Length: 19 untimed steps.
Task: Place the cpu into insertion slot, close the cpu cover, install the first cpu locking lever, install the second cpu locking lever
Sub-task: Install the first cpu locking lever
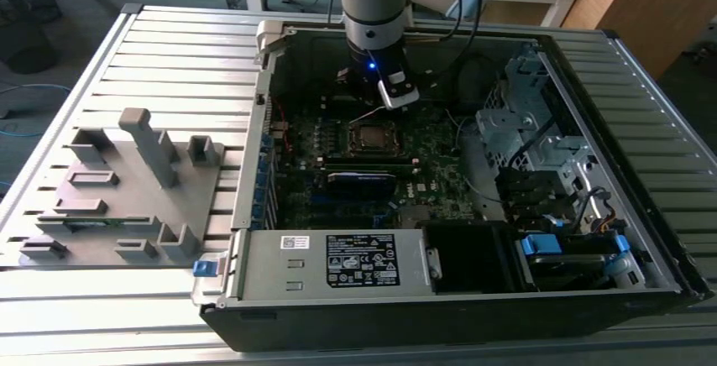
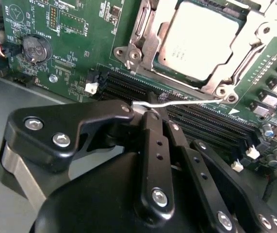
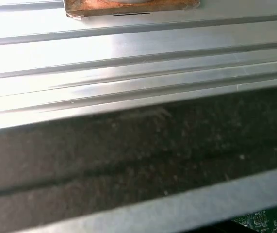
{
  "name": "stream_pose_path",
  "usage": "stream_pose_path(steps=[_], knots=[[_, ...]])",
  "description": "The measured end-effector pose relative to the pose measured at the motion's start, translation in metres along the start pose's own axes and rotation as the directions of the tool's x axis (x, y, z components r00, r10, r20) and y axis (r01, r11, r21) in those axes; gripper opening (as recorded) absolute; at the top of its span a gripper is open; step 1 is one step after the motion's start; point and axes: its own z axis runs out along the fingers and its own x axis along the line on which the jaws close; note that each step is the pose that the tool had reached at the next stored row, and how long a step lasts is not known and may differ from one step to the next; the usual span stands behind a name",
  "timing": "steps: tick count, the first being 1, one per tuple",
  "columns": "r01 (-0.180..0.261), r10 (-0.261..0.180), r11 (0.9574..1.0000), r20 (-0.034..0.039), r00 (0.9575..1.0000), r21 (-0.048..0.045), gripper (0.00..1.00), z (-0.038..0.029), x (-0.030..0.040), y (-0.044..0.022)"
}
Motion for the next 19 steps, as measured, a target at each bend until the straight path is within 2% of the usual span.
stream_pose_path(steps=[3,13,19], knots=[[0.000,0.000,1.0000,-0.0002,1.0000,0.0003,0.10,-0.0006,0.0000,0.0002],[0.000,0.000,1.0000,0.0000,1.0000,-0.0001,0.10,-0.0167,-0.0020,0.0035],[0.000,0.000,1.0000,0.0000,1.0000,0.0000,0.10,-0.0197,-0.0022,0.0050]])
